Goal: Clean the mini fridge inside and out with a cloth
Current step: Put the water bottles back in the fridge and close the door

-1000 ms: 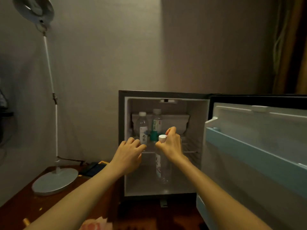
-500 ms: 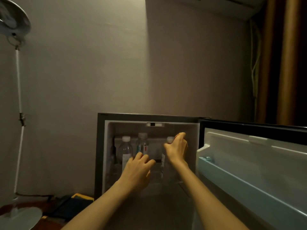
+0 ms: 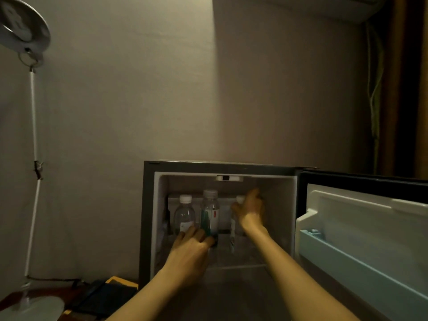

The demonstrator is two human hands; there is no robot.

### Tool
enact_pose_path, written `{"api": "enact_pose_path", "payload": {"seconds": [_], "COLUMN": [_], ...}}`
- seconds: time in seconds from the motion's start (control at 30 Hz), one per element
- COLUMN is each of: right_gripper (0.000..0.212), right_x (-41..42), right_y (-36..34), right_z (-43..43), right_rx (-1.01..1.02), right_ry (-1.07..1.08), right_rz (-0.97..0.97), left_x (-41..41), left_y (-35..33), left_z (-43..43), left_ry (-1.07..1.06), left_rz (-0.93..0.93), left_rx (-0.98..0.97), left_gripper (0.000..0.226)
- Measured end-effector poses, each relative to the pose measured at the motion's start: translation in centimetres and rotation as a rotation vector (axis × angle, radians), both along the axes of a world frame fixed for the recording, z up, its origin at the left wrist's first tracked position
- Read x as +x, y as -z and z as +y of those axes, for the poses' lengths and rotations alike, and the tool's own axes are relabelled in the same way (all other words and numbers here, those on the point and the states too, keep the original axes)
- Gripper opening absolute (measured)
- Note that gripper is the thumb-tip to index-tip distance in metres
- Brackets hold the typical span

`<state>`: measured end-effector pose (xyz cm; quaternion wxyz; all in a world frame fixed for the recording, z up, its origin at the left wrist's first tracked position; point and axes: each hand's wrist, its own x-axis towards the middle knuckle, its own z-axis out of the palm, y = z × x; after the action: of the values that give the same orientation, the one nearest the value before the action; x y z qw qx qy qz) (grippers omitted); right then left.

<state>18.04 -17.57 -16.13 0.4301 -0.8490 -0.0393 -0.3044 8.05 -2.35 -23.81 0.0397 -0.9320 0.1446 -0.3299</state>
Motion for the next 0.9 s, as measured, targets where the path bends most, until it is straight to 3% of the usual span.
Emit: {"api": "enact_pose_path", "payload": {"seconds": [0.07, 0.3, 0.47, 0.7, 0.9], "right_gripper": [0.065, 0.045, 0.047, 0.06, 0.055], "right_x": [-0.3, -1.0, -1.8, -5.7, -9.7], "right_y": [0.0, 0.0, 0.1, 0.7, 2.4], "right_z": [-0.2, -0.7, -0.9, -0.8, -1.5], "right_rx": [-0.109, -0.501, -0.521, -0.544, -0.568], "right_ry": [0.035, 0.101, 0.085, 0.102, 0.088], "right_rz": [0.0, -0.04, -0.027, -0.074, -0.119], "left_x": [-0.1, -1.1, -2.9, -4.8, -7.6], "left_y": [0.3, 0.5, -0.1, 0.3, 1.3], "left_z": [0.1, 0.5, 0.6, 1.6, 0.1], "left_ry": [-0.003, -0.019, -0.058, -0.073, -0.038], "left_rz": [0.003, -0.078, 0.02, -0.033, -0.007], "left_rx": [0.042, 0.062, 0.03, 0.093, 0.018], "left_gripper": [0.039, 0.047, 0.041, 0.052, 0.036]}}
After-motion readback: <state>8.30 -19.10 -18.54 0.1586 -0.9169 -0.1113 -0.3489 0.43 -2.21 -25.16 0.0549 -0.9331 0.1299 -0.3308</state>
